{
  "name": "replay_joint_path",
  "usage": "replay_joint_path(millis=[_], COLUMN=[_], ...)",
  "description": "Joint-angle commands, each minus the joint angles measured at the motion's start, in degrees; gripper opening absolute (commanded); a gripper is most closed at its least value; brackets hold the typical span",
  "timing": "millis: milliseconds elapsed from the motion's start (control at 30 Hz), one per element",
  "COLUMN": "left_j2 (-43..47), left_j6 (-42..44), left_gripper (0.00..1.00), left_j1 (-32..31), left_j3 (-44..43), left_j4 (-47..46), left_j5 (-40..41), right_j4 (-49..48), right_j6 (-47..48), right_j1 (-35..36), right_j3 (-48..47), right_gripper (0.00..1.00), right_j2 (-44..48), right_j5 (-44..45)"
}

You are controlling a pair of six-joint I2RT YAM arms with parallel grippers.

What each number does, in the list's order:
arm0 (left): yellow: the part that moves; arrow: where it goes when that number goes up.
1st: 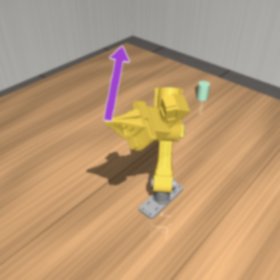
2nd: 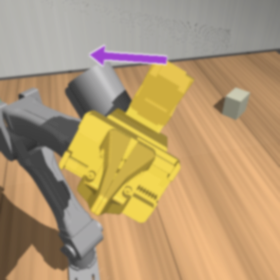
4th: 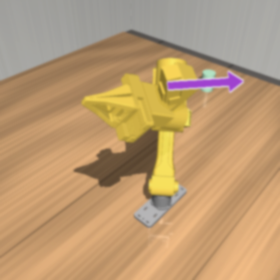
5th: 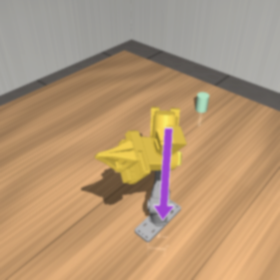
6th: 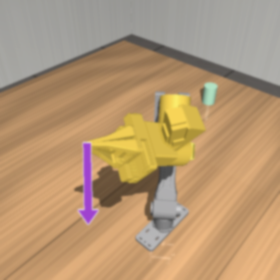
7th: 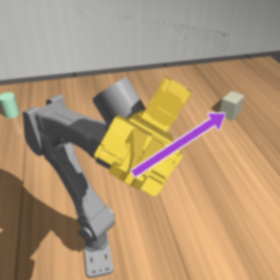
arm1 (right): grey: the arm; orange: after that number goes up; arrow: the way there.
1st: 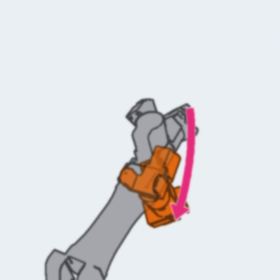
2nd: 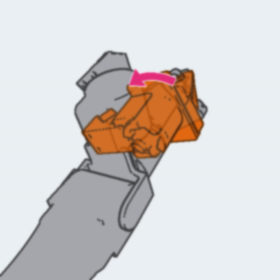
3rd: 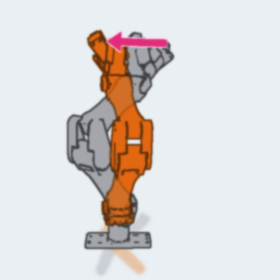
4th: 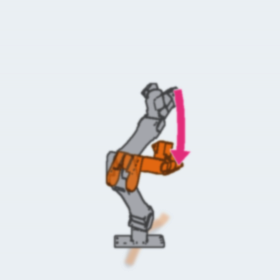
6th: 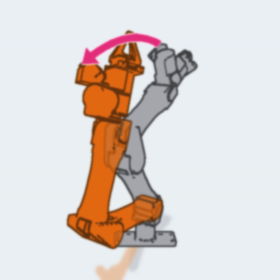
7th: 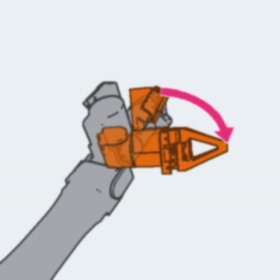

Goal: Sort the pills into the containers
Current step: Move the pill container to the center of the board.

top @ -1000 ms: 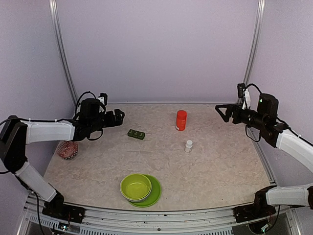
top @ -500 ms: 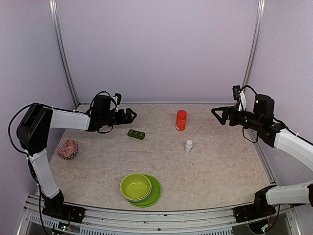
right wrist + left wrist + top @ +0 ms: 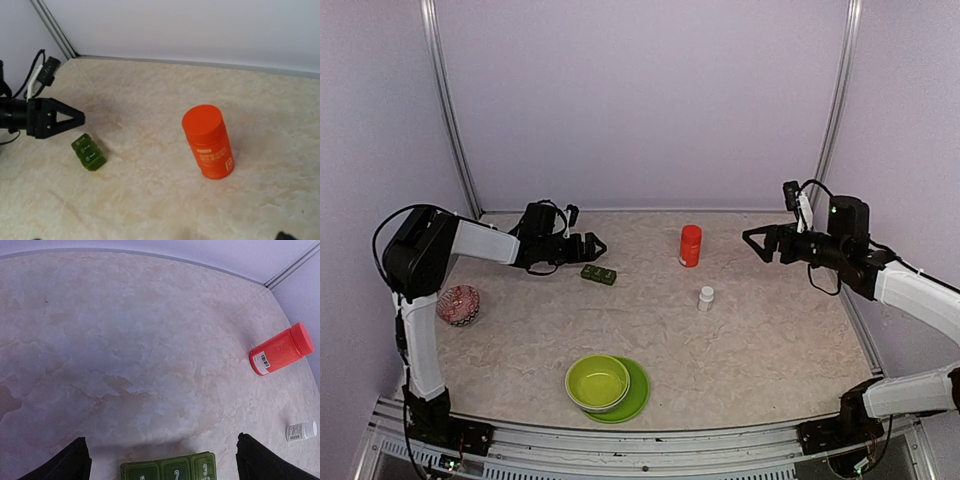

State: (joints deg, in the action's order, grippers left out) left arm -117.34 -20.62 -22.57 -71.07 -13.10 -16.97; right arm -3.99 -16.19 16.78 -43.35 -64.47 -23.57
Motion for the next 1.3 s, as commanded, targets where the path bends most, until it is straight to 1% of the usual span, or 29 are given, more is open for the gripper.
replay_joint_path(millis=[0,200,267,400,700,1033,1200,1267], left_j2=[-2.64,-2.25,-1.97,-1.39,-0.69,0.81,1.35,1.9], left_j6=[0.23,-0.2,-1.84,-2.51,-3.24,-3.53,-4.24,-4.98], left_gripper=[0.99,0.98,0.98,0.98,0.96,0.97,0.97,0.97], left_j1=[0.24,0.01,-0.23,-1.01,-3.79,-6.85,-6.46,-6.03], left_j3=[-1.8,1.17,2.05,4.11,5.7,6.69,7.46,8.26], left_j4=[2.36,1.0,0.78,-1.18,-2.47,-2.69,-2.64,-3.23], left_j5=[-2.5,-3.07,-3.19,-4.72,-6.42,-7.31,-5.32,-5.57], right_j4=[0.56,0.0,-0.15,-0.43,-0.77,-1.01,-1.05,-0.63], right_j6=[-0.49,-0.84,-0.86,-1.08,-1.06,-0.57,1.62,2.75], right_j1=[0.96,1.14,1.23,1.56,2.11,2.42,3.92,5.1], right_j3=[-1.86,-1.16,-1.21,-1.12,-0.52,-0.24,-0.96,-2.36], right_gripper=[1.0,1.0,1.0,1.0,1.0,1.0,1.0,1.0], right_j2=[-0.46,-1.05,-1.31,-1.77,-2.34,-2.63,-3.93,-5.8], right_j5=[0.96,1.09,1.16,1.32,1.69,1.32,-0.38,-0.94])
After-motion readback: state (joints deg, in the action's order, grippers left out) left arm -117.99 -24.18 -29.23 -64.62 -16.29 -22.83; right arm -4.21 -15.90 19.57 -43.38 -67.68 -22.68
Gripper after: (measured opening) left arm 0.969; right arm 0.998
